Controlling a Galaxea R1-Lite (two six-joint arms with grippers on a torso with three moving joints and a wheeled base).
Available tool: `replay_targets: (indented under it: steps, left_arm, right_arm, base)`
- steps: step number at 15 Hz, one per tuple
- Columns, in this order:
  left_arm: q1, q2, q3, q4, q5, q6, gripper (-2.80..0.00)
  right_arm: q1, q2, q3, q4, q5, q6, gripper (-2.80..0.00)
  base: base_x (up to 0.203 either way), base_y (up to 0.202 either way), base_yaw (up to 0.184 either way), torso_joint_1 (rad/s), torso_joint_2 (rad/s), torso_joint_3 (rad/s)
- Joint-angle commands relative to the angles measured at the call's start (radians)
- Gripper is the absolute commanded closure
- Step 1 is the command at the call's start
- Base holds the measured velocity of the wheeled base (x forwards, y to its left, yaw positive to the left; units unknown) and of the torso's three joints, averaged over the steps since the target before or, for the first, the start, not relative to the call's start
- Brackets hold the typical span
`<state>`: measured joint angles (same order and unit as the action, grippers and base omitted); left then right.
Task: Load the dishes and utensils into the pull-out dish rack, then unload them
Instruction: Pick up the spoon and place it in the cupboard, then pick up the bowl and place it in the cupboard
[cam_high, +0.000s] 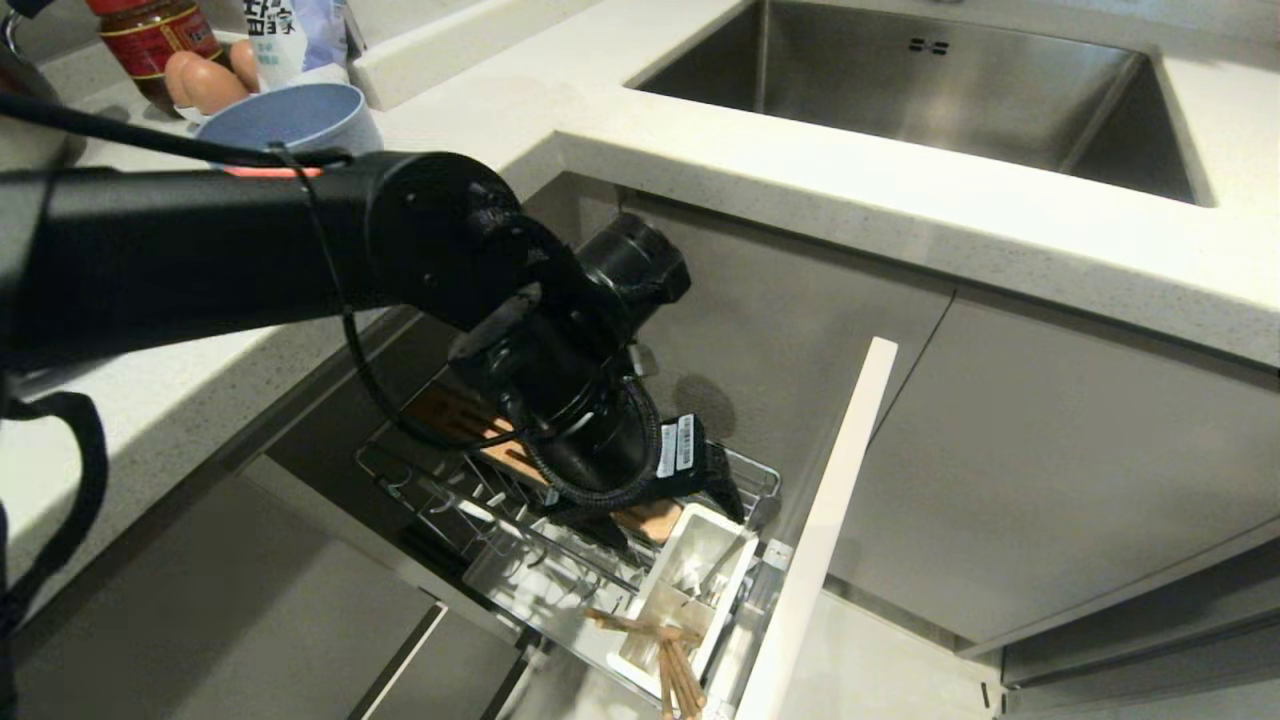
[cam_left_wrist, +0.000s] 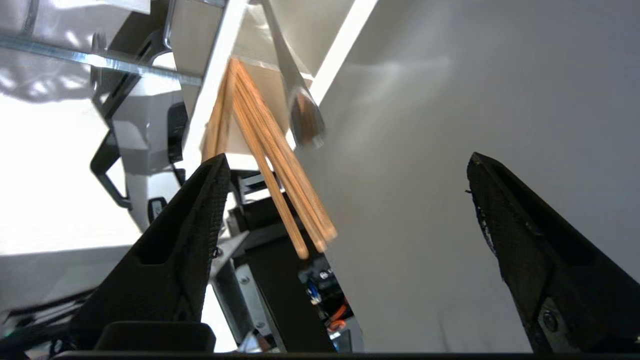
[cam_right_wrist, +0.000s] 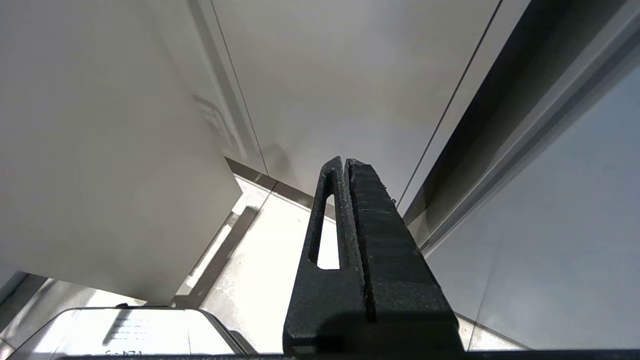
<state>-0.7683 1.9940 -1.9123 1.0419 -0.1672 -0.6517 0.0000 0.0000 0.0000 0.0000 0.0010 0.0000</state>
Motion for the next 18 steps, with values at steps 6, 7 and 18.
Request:
replay_targets:
  steps: [6,7,18]
  left_arm:
    - [-0.031,-0.229,0.016,0.016,0.078,-0.006,0.00]
    - [-0.041,-0.256,0.016,0.016,0.100,-0.007,0.00]
    - [0.259,-0.681,-0.018,-0.121,0.111,0.086,0.00]
  right_arm:
    - [0.000,0.000,0.000,0.000,0.001,0.000,0.00]
    - [0.000,0.000,0.000,0.000,0.001,0.000,0.00]
    - [0.000,0.000,0.000,0.000,0.001,0.000,0.00]
  base:
    - [0.000,0.000,0.000,0.000,0.00,0.000]
    - [0.000,0.000,0.000,0.000,0.00,0.000]
    - [0.000,0.000,0.000,0.000,0.00,0.000]
